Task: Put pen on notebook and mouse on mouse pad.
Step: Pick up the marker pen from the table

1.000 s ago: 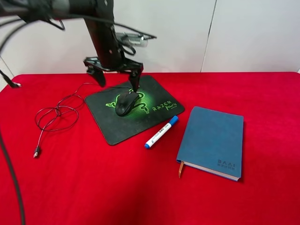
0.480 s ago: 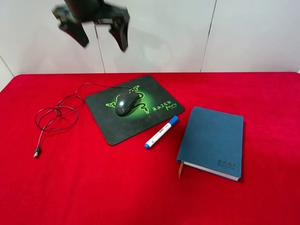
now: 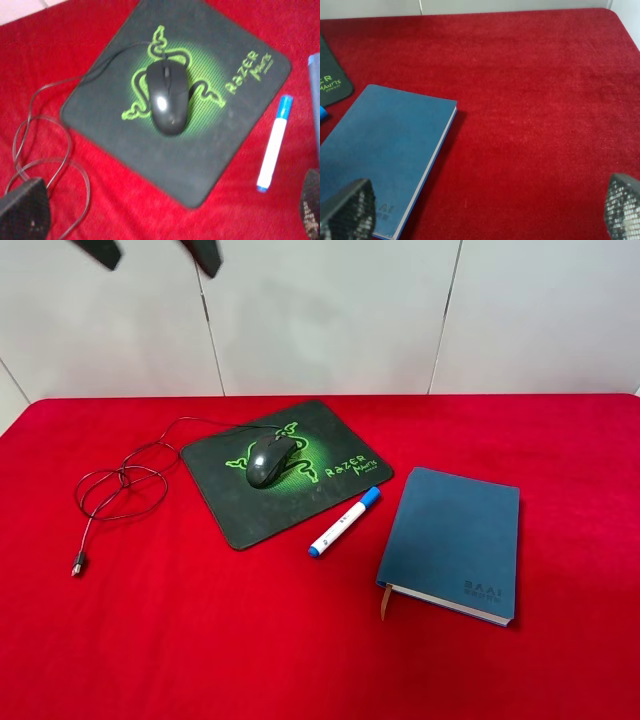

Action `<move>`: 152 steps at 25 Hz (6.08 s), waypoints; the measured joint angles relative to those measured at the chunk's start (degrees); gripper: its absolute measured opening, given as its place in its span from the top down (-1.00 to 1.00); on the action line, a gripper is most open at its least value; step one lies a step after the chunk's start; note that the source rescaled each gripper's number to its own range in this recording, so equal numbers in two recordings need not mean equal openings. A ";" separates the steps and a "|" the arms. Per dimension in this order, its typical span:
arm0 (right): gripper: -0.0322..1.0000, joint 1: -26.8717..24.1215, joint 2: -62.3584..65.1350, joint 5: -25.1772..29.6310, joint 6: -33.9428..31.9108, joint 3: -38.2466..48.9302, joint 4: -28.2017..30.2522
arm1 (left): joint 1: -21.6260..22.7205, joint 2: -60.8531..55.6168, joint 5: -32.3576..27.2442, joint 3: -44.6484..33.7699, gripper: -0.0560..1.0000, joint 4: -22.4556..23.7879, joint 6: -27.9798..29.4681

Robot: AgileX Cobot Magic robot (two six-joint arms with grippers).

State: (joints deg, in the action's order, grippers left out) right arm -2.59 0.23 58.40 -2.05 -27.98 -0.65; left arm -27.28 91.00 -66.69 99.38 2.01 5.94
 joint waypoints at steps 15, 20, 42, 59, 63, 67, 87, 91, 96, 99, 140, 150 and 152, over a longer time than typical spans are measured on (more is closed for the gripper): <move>-1.00 0.00 0.00 0.00 0.00 0.00 0.00 | 0.00 -31.76 0.05 -35.83 -0.99 1.28 1.84; -1.00 0.00 0.00 0.00 0.00 0.00 0.00 | 0.00 -43.95 -0.02 -43.14 -0.99 1.33 3.68; -1.00 0.00 0.00 0.00 0.00 0.00 0.00 | 0.00 -82.71 -0.08 -61.48 -0.99 -1.43 2.49; -1.00 0.00 0.00 0.00 0.00 0.00 -0.05 | 10.25 -83.02 0.08 -62.49 -0.99 -1.55 -10.58; -1.00 0.00 0.00 0.00 0.00 0.00 -0.05 | 14.75 -83.02 1.37 -65.02 -0.99 -2.01 -11.53; -1.00 0.00 0.00 0.00 0.00 0.00 -0.05 | 18.64 -83.09 4.00 -68.26 -0.99 -3.66 -11.72; -1.00 0.00 0.00 0.00 0.00 0.00 -0.05 | 24.68 -91.18 5.88 -71.17 -0.99 -4.45 -11.96; -1.00 0.00 0.00 0.00 0.00 0.00 -0.05 | 24.68 -91.18 5.88 -71.17 -0.99 -4.45 -11.96; -1.00 0.00 0.00 0.00 0.00 0.00 -0.05 | 24.68 -91.18 5.88 -71.17 -0.99 -4.45 -11.96; -1.00 0.00 0.00 0.00 0.00 0.00 -0.05 | 24.68 -91.18 5.88 -71.17 -0.99 -4.45 -11.96; -1.00 0.62 -21.15 -0.08 6.54 -9.04 -5.60 | 24.68 -91.18 5.88 -71.17 -0.99 -4.29 -11.96; -1.00 5.99 -36.82 0.31 7.46 -14.67 -8.27 | 24.68 -91.18 5.88 -71.17 -0.99 -4.29 -11.96; -1.00 5.99 -40.22 0.56 7.46 -16.19 -8.34 | 24.68 -91.18 5.88 -71.17 -0.99 -4.29 -11.96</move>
State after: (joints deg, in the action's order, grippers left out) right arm 3.40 -39.98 58.96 5.41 -44.18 -8.98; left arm -2.61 -0.18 -60.82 28.20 -2.28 -6.02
